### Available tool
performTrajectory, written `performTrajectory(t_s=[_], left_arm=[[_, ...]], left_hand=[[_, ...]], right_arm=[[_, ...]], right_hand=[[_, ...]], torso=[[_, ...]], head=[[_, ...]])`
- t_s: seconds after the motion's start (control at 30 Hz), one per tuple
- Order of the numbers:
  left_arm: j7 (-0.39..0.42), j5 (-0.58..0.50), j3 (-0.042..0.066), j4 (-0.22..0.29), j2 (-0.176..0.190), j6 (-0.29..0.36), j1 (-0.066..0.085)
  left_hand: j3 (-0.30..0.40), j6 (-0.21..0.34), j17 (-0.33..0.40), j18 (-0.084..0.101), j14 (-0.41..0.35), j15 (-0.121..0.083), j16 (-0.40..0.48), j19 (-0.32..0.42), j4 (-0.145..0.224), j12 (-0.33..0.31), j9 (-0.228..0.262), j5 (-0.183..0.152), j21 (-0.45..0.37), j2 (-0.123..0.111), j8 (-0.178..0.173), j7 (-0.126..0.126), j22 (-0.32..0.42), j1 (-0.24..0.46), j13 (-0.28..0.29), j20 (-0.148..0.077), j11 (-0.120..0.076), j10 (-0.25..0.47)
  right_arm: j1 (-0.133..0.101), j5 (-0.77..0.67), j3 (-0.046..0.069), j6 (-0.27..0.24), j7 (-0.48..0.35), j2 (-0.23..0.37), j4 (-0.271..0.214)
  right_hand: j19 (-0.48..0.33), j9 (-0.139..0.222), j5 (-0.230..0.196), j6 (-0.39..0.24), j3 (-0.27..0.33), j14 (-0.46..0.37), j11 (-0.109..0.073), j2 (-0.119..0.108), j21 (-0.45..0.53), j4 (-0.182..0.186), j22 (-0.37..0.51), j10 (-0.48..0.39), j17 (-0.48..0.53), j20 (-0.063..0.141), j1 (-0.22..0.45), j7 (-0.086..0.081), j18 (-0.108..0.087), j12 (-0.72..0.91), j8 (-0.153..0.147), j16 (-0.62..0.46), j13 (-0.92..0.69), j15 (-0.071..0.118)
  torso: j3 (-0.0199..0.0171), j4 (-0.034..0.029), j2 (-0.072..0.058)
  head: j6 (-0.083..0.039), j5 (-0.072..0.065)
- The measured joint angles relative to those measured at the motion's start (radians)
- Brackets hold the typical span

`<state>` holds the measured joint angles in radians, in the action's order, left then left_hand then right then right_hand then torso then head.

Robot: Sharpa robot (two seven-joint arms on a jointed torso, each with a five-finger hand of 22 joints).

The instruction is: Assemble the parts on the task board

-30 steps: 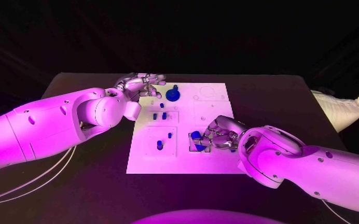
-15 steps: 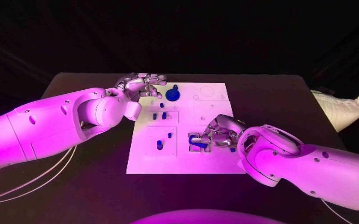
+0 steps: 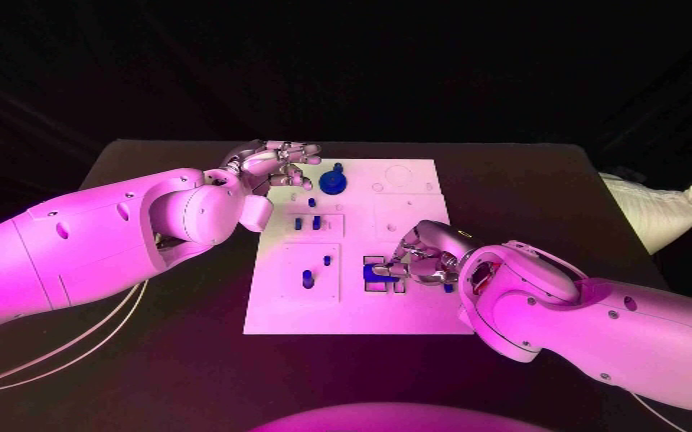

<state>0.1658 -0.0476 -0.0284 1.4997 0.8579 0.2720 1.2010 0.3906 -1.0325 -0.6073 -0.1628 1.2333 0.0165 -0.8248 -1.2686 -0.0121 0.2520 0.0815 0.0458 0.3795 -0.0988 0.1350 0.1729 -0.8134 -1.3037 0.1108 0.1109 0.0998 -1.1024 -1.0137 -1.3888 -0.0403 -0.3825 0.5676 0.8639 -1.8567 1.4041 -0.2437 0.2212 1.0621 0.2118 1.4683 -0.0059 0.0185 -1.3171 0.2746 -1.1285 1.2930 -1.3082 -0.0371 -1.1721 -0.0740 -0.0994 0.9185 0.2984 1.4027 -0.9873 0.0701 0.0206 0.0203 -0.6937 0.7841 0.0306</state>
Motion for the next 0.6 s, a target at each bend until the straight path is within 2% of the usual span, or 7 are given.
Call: performTrajectory(t_s=[0.1,0.6], left_arm=[[0.0,0.0,0.0,0.0,0.0,0.0,0.0],[-0.002,0.0,0.0,0.0,0.003,-0.001,0.0]], left_hand=[[0.0,0.0,0.0,0.0,0.0,0.0,0.0,0.0,0.0,0.0,0.0,0.0,0.0,0.0,0.0,0.0,0.0,0.0,0.0,0.0,0.0,0.0],[0.0,0.0,0.0,0.0,0.0,0.0,0.0,0.0,0.0,0.0,0.0,0.0,0.0,0.0,0.0,0.0,0.0,0.0,0.0,0.0,0.0,0.0]], right_arm=[[0.0,-0.004,0.0,0.004,-0.002,0.002,-0.002],[0.001,-0.019,0.0,0.024,-0.012,0.011,-0.015]], right_hand=[[0.003,-0.002,0.015,0.003,0.002,0.0,0.0,0.001,0.0,0.002,-0.003,0.007,0.0,0.003,-0.001,0.003,0.0,0.01,0.003,0.0,-0.011,0.0],[0.003,-0.005,0.021,0.005,0.009,0.0,0.0,0.005,-0.004,0.009,-0.006,0.014,0.0,0.003,-0.005,0.005,0.0,0.019,0.003,0.004,-0.021,0.0]], torso=[[0.0001,-0.0001,0.0],[0.0003,-0.0001,0.0]], head=[[0.001,0.0],[0.003,0.002]])
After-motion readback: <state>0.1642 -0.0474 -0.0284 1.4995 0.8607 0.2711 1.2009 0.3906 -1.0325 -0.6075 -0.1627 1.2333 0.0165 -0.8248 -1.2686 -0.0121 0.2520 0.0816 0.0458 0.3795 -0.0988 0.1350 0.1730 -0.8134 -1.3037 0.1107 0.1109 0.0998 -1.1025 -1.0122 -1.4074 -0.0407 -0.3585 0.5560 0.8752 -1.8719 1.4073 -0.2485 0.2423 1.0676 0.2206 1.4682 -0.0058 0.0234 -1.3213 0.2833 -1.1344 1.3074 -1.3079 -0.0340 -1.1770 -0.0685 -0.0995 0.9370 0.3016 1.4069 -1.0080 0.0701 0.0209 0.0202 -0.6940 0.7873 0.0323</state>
